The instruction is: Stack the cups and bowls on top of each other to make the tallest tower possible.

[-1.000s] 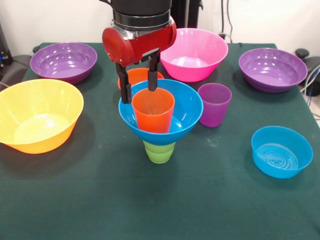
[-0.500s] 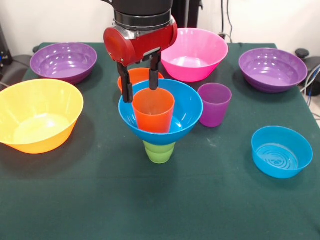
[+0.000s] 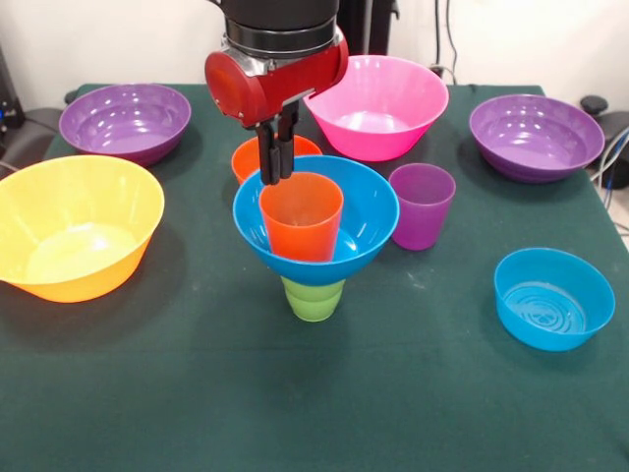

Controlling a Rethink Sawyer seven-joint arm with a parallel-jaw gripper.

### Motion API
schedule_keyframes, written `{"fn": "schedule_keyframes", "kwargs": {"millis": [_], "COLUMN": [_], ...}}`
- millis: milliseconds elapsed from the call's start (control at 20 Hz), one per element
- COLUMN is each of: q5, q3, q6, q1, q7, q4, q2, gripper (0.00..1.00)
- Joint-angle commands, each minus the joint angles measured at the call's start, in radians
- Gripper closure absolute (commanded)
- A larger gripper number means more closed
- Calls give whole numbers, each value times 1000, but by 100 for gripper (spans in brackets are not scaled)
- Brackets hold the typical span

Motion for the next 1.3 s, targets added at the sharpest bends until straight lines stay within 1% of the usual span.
{"fn": "schedule_keyframes", "kwargs": {"millis": [50, 350, 600, 1000, 1300], "q5": [-20, -23, -15, -33, -42], "q3": [30, 28, 32, 24, 21], "q6": [99, 95, 79, 63, 53], "q1": [23, 26, 16, 19, 20], "q7": [-174, -164, -159, -156, -155], "q4": [61, 63, 86, 90, 93], "q2": [25, 22, 28, 57, 63], "gripper": [100, 100, 100, 100, 100]}}
